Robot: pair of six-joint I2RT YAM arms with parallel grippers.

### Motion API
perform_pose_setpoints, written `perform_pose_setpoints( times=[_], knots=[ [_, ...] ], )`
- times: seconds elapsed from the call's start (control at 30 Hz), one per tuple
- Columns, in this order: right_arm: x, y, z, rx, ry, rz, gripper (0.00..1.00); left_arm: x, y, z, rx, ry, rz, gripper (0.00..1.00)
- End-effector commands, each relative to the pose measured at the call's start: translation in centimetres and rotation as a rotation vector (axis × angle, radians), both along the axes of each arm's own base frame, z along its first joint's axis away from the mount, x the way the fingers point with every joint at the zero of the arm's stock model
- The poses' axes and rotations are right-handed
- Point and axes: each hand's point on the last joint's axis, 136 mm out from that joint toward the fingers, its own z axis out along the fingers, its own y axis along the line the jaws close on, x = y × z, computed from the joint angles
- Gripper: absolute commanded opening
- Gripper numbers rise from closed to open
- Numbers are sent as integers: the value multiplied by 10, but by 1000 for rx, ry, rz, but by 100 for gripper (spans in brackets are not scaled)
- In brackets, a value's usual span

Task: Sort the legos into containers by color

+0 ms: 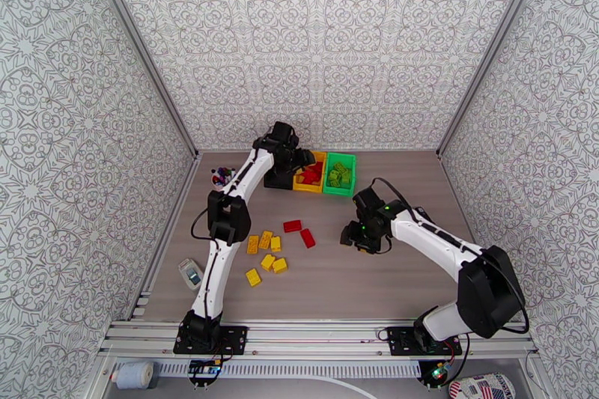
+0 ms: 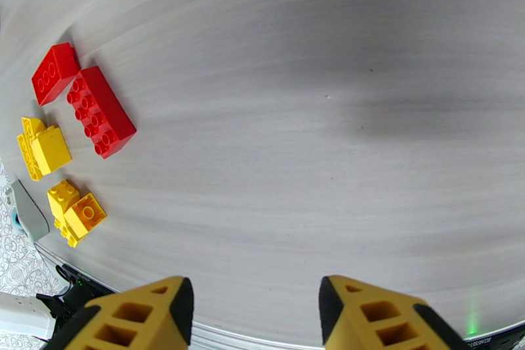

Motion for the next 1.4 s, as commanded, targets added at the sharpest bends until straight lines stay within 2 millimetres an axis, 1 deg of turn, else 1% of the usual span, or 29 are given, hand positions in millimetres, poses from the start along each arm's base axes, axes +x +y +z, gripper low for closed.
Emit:
perform_pose_setpoints(
  times=[0.0,0.1,0.27,0.33,0.43,0.47,0.53,0.6,0.63,0.73,0.83,0.9,1.03,1.13,1.2,1.37],
  knots=[
    [1,8,7,15,-21,10,56,2,-7,19,-36,-41,-16,60],
    [2,15,6,16,-22,26,56,-4,-3,36,-19,-68,-25,65],
    [7,40,2,8,-15,99,56,-24,10,74,5,-147,-57,76],
    [9,54,-1,-1,-10,146,57,-38,26,88,34,-166,-53,78],
    [13,76,-8,-24,3,226,58,-60,54,94,85,-156,-16,78],
    [15,83,-10,-35,6,251,59,-70,66,83,114,-123,5,78],
    [19,95,-15,-71,10,302,59,-92,94,71,181,-77,65,78],
    [24,107,-19,-96,11,348,59,-116,117,58,228,-30,121,78],
    [25,113,-22,-111,11,371,59,-128,128,55,243,-18,147,78],
    [32,125,-32,-163,18,423,59,-170,149,32,259,53,199,78],
    [40,129,-41,-227,21,447,59,-209,158,13,252,106,234,78],
    [43,133,-46,-242,23,457,59,-231,163,3,255,132,261,78],
    [49,139,-58,-278,34,464,58,-269,168,-17,252,176,307,78],
    [52,140,-65,-304,38,463,57,-287,170,-30,244,209,321,78],
    [55,141,-67,-316,35,460,55,-295,170,-36,241,227,321,78],
    [61,142,-69,-333,24,456,49,-299,169,-40,243,240,309,78]
  ],
)
